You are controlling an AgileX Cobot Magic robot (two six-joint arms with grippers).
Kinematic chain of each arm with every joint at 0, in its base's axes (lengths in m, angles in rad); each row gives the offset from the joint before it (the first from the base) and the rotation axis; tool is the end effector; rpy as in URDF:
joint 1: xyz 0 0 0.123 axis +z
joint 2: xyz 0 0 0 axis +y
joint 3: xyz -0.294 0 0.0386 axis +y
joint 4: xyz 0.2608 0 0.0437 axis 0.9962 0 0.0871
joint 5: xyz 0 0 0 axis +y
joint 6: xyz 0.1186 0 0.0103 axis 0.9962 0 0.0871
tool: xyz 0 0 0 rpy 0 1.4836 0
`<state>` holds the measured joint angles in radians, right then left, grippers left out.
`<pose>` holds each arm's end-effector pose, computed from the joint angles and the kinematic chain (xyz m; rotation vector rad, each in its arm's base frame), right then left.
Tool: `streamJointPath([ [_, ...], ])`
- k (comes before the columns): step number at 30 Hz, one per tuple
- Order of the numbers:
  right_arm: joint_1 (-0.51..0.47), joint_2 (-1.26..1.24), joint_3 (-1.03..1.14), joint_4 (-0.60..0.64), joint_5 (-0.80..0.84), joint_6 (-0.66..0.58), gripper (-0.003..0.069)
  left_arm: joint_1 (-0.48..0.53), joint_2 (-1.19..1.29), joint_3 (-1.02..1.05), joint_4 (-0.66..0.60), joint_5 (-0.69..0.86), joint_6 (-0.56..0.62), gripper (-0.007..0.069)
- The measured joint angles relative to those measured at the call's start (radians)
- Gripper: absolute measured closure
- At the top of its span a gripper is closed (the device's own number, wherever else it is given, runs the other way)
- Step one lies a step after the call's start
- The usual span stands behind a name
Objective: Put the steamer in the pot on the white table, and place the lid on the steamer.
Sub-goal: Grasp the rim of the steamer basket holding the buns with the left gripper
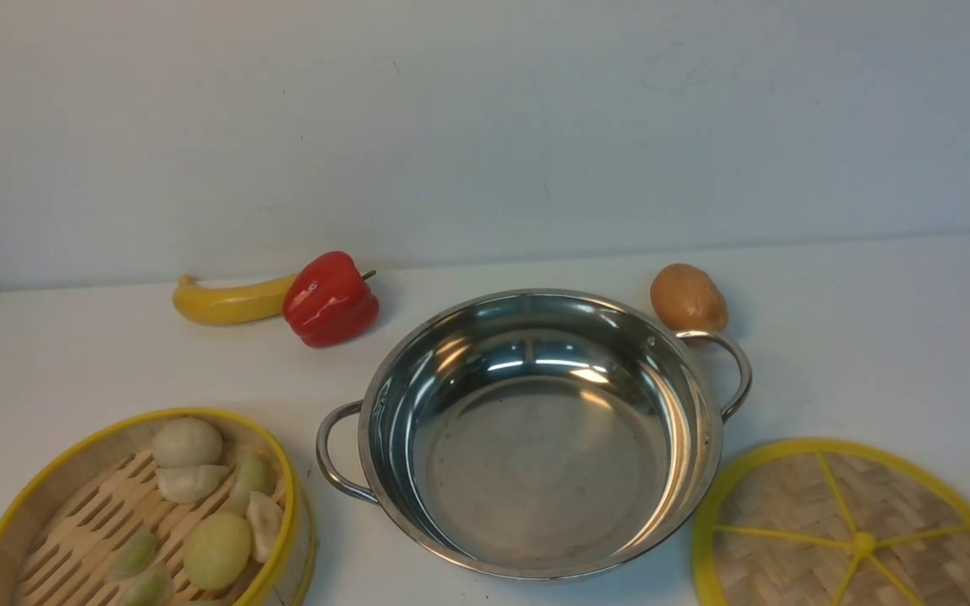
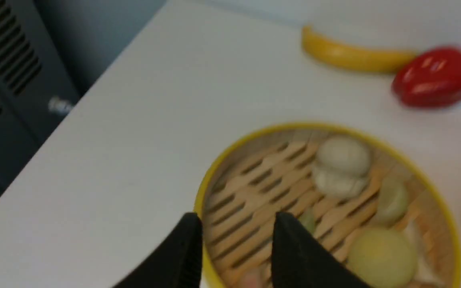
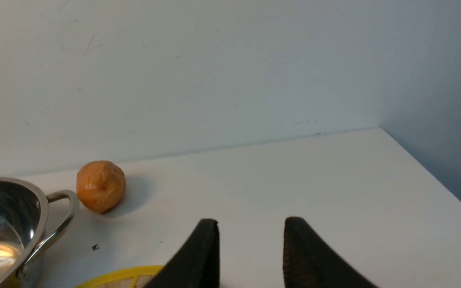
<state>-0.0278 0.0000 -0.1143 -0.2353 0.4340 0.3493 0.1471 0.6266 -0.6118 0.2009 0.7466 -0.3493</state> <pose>0.0753 -0.0138 0.2086 0.2158 1.7786 -0.0111 0.1349 0.0363 0.2938 -0.4588 2.1828 0.1225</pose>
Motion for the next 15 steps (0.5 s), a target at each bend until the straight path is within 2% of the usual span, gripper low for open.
streamJointPath([
  [3, 0.0, 0.0, 0.0, -0.021, -0.001, 0.0, 0.0417, 0.0, 0.17, -0.074, -0.016, 0.101, 0.084, 0.0383],
  [7, 0.0, 0.0, 0.0, -0.028, -0.044, 0.001, 0.0417, 0.0, 0.314, -0.143, -0.02, 0.153, 0.149, 0.0383],
  [13, 0.0, 0.0, 0.0, 0.013, -0.35, 0.001, 0.0417, 0.049, 0.578, -0.303, -0.056, 0.214, 0.221, 0.0383],
  [15, 0.0, 0.0, 0.0, 0.039, -0.469, 0.001, 0.0417, 0.121, 0.64, -0.341, -0.091, 0.218, 0.27, 0.0383],
])
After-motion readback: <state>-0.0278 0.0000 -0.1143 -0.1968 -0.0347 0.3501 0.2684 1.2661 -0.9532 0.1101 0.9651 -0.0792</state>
